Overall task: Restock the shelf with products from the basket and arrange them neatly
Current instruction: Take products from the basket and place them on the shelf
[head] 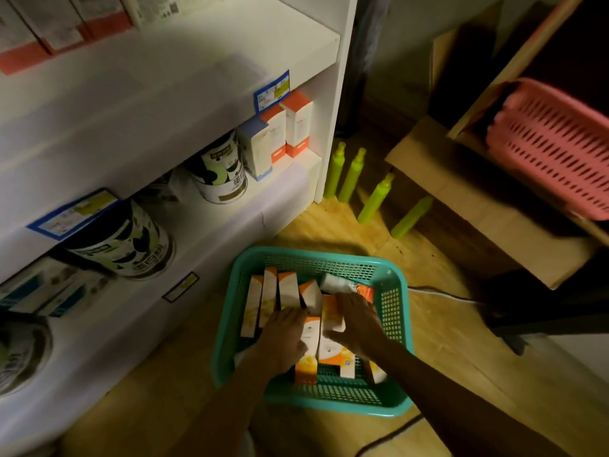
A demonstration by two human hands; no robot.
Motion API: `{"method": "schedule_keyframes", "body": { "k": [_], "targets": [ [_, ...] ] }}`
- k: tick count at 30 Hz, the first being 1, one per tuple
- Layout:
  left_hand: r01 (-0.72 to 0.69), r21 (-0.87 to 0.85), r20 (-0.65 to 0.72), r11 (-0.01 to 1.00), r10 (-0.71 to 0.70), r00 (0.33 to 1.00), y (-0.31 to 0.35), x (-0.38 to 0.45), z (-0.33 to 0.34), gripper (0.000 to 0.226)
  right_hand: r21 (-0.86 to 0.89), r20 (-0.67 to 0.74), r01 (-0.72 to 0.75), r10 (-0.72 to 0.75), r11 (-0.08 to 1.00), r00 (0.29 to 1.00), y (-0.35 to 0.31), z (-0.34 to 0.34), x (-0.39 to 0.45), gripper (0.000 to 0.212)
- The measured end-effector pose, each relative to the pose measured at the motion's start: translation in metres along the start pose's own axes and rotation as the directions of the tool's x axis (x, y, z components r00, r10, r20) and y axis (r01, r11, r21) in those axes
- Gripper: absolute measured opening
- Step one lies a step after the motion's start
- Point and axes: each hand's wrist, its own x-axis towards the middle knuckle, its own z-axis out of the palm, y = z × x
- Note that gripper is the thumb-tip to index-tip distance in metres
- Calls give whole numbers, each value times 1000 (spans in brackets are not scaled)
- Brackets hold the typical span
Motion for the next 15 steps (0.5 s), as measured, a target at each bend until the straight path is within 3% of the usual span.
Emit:
{"method": "schedule_keyframes", "body": {
  "k": [3, 6, 9, 12, 15],
  "targets": [
    [37, -49, -75, 998, -40, 996, 6, -1, 4, 68, 133, -68, -16, 25, 991, 997, 1, 0, -6, 60],
    [73, -136, -62, 988, -82, 995, 12, -1, -1, 69, 225, -151, 35, -1, 974, 989, -3, -2, -16, 34],
    [111, -227, -32, 967, -122, 992, 15, -8, -9, 60, 134, -115, 111, -96, 985, 989, -12, -8, -27, 43],
    [106, -328, -25, 939, -121, 992, 17, -21, -11, 44, 17, -35, 78, -77, 997, 996, -17, -7, -32, 47],
    [111, -394, -38, 913, -137, 990, 19, -35, -15, 40, 168, -7, -31, 33, 985, 999, -22, -10, -38, 47]
  ]
}}
